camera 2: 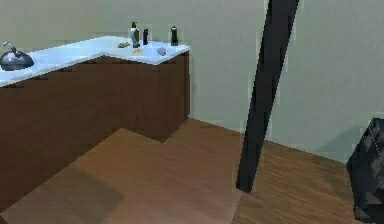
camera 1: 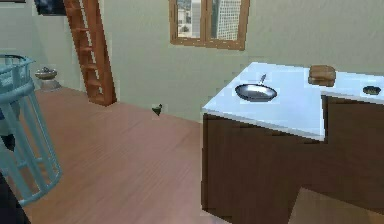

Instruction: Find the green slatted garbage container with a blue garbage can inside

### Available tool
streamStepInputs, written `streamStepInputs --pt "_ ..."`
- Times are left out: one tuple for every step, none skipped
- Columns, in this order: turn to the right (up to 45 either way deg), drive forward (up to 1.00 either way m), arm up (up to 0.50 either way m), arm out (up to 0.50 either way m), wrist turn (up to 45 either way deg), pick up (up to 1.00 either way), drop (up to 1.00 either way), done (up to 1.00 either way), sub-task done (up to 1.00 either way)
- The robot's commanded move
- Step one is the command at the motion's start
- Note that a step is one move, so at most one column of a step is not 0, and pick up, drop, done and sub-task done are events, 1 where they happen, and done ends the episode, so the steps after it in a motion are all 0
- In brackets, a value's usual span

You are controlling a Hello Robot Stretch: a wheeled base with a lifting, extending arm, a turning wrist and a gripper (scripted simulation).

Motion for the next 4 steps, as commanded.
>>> streamStepInputs --pt "9.0 0.0 0.0 0.0 0.0 0.0 0.0 0.0 0.0" --pt "0.0 0.25 0.0 0.0 0.0 0.0 0.0 0.0 0.0" --pt "-30.0 0.0 0.0 0.0 0.0 0.0 0.0 0.0 0.0" --pt "0.0 0.55 0.0 0.0 0.0 0.0 0.0 0.0 0.0"
